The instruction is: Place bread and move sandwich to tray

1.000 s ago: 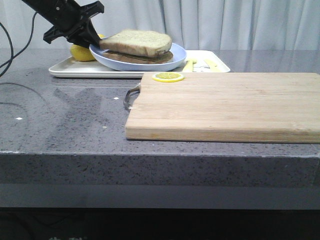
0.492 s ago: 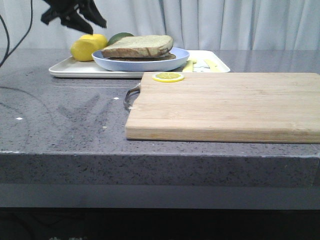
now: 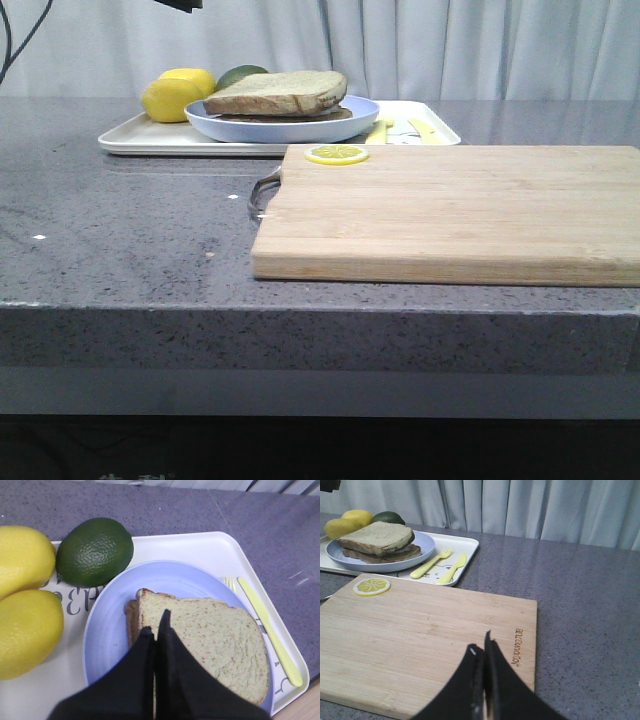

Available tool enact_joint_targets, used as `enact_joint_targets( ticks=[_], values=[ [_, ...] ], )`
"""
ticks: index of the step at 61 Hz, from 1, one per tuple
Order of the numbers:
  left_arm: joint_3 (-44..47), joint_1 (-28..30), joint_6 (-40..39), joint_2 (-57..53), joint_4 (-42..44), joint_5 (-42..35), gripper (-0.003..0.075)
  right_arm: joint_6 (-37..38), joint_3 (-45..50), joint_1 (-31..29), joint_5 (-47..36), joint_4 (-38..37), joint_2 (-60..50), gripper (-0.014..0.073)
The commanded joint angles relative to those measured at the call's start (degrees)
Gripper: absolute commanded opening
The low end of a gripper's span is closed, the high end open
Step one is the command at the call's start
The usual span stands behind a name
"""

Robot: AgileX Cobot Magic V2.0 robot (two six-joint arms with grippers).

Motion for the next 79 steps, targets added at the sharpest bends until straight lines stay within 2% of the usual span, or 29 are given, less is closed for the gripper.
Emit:
enact_joint_targets(
  ticks=[1, 9, 22, 32, 40, 47, 66, 79],
  values=[
    [-2.96, -0.56, -2.85, -4.07, 0.09, -0.45, -0.0019, -0.57, -1.45, -0.28, -4.14, 0.55, 0.41, -0.0078],
    [-5.48, -1.80, -6.03, -4.45, 6.39, -0.45, -0.0019, -0.57, -1.45, -0.28, -4.14, 0.55, 0.41, -0.0078],
    [-5.54, -7.57, -9.54, -8.32, 24.97, -0.45, -0.0019, -0.57, -1.45, -0.28, -4.14, 0.55, 0.41, -0.0078],
    [-2.17, -12.09, -9.43, -11.13, 29.82, -0.45, -0.0019, -0.57, -1.45, -0.28, -4.14, 0.55, 0.41, -0.0078],
    [7.24, -13.84, -9.43, -16.51, 37.49, -0.45, -0.0019, -0.57, -1.45, -0.28, -4.14, 0.55, 0.41, -0.0078],
    [17.29, -13.49, -9.43, -22.40, 39.00, -0.45, -0.0019, -0.57, -1.45, -0.28, -4.14, 0.55, 0.41, -0.0078],
    [45.19, -5.97, -9.43, -37.82, 38.97, -0.92, -0.0019, -0.57, -1.45, -0.28, -4.14, 0.55, 0.41, -0.0078],
    [62.37, -0.48, -9.55, -50.01, 38.86, -7.58, -0.0019, -0.57, -1.45, -0.28, -4.14, 0.55, 0.41, -0.0078]
  ],
)
